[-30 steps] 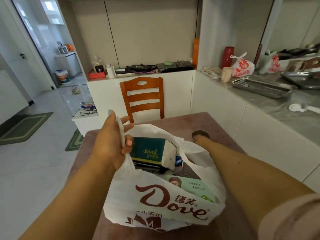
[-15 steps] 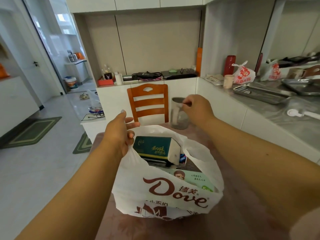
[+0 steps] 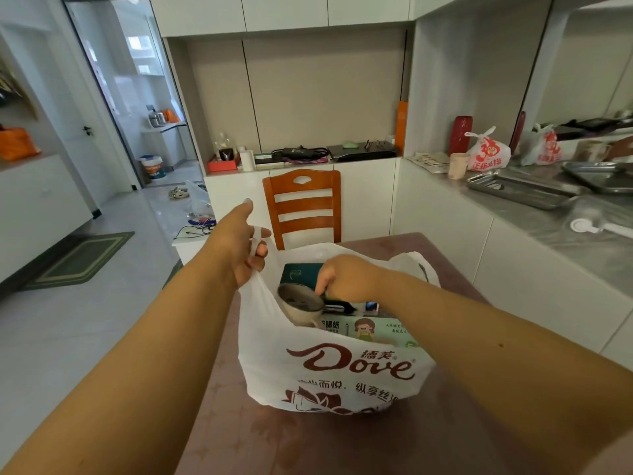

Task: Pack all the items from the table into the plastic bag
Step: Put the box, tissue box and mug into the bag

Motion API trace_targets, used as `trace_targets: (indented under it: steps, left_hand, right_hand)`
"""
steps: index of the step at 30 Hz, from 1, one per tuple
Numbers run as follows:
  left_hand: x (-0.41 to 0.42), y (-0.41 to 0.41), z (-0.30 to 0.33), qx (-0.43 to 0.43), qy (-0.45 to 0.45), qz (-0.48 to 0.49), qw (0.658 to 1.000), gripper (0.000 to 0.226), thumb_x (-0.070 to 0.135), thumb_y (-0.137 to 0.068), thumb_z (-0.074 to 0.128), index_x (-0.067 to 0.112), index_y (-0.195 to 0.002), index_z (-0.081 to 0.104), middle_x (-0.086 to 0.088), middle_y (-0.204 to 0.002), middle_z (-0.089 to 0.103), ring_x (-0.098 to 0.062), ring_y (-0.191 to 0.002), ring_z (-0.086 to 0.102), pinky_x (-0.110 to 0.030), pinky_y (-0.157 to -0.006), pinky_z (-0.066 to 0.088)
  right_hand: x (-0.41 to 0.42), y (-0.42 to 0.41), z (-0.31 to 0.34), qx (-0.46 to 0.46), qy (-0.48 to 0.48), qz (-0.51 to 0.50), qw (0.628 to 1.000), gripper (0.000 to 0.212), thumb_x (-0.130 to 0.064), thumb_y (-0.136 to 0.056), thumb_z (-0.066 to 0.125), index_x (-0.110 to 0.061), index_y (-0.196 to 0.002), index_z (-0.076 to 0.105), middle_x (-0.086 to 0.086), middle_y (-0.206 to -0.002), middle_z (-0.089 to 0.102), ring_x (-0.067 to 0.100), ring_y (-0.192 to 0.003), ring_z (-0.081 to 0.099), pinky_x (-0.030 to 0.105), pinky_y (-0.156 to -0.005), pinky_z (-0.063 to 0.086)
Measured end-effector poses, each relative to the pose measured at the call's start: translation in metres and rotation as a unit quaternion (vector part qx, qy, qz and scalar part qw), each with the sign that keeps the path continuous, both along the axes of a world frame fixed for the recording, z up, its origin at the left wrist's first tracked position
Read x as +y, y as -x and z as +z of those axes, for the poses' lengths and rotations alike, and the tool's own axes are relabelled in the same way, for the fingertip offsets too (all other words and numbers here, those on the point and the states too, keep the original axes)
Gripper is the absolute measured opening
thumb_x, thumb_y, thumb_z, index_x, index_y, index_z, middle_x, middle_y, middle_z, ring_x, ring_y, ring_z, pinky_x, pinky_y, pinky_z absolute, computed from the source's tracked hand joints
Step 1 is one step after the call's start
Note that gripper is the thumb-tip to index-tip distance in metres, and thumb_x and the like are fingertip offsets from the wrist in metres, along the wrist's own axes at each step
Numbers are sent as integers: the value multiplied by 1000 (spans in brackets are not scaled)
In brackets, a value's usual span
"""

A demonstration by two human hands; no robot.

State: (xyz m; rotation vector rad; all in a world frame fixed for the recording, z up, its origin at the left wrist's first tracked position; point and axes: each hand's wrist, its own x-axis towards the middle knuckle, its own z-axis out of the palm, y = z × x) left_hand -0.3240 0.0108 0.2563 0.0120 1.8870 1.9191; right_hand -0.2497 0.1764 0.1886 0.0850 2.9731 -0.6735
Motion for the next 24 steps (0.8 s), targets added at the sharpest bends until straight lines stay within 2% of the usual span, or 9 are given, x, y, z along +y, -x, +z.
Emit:
trace_targets:
  steps: [3,5,7,8,11,14,17,19,24]
  left_hand:
    - [3,-4,-1,5,9,0,1000,56,55,-95,38,9,-120,57,-10,-95,66,-12,-57,46,-17,-46,39]
    - [5,-6,-1,12,18,-3,1000,55,54,-96,38,8,-119,58,-9,-95,66,-13,-61,48,-20,-55,43]
    - [8,-8,-2,15,20,-7,1000,54,52,-96,39,7,-117,61,-9,-90,65,-14,-61,50,-22,-57,45]
    - [9,-9,-2,17,19,-10,1000,53,51,-97,39,7,-115,62,-9,-86,65,-14,-60,50,-22,-57,45]
    - [13,-13,-2,24,26,-19,999,52,49,-97,40,6,-116,62,-9,-78,63,-14,-57,50,-22,-55,46]
    - [14,-13,-2,21,50,-35,998,51,53,-94,43,12,-121,59,-10,-83,59,-15,-57,49,-24,-53,49]
    - [16,-18,-4,40,85,-57,994,52,58,-91,46,17,-121,57,-8,-80,54,-13,-56,41,-21,-48,43]
    - [20,-19,4,97,101,-45,989,47,56,-92,46,18,-116,57,-2,-77,51,-12,-58,39,-22,-55,41]
    - [22,5,55,157,22,-16,987,35,42,-96,48,11,-106,60,0,-66,44,-9,-54,33,-20,-50,31]
  right_hand:
    - [8,-8,15,124,-31,-97,987,22,-14,-90,56,-14,-108,69,2,-105,63,14,-95,57,28,-88,49]
    - [15,-16,28,168,-164,-202,951,31,-30,-86,61,-15,-113,58,3,-101,57,17,-91,54,32,-80,48]
    - [26,-26,39,96,-277,-293,910,50,-44,-81,64,-15,-119,49,8,-108,55,22,-96,52,35,-82,44]
    - [30,-30,44,35,-278,-328,902,57,-46,-78,66,-15,-121,47,9,-109,55,25,-98,53,37,-82,44]
    - [40,-38,47,-126,-220,-295,921,56,-40,-78,71,-9,-120,50,7,-93,54,25,-85,55,36,-75,48]
    - [44,-43,39,-163,-139,-233,949,42,-19,-80,73,-4,-117,61,6,-87,62,23,-83,62,35,-81,53]
    - [43,-43,41,-17,123,-284,951,49,-4,-80,70,-9,-125,52,15,-104,67,25,-86,65,37,-83,56]
    - [42,-38,56,129,346,-299,880,46,-4,-87,62,-15,-129,46,15,-106,63,17,-75,57,29,-68,52]
    - [57,-25,98,301,426,-274,808,40,-7,-94,54,-26,-126,40,9,-108,57,12,-77,52,22,-61,44]
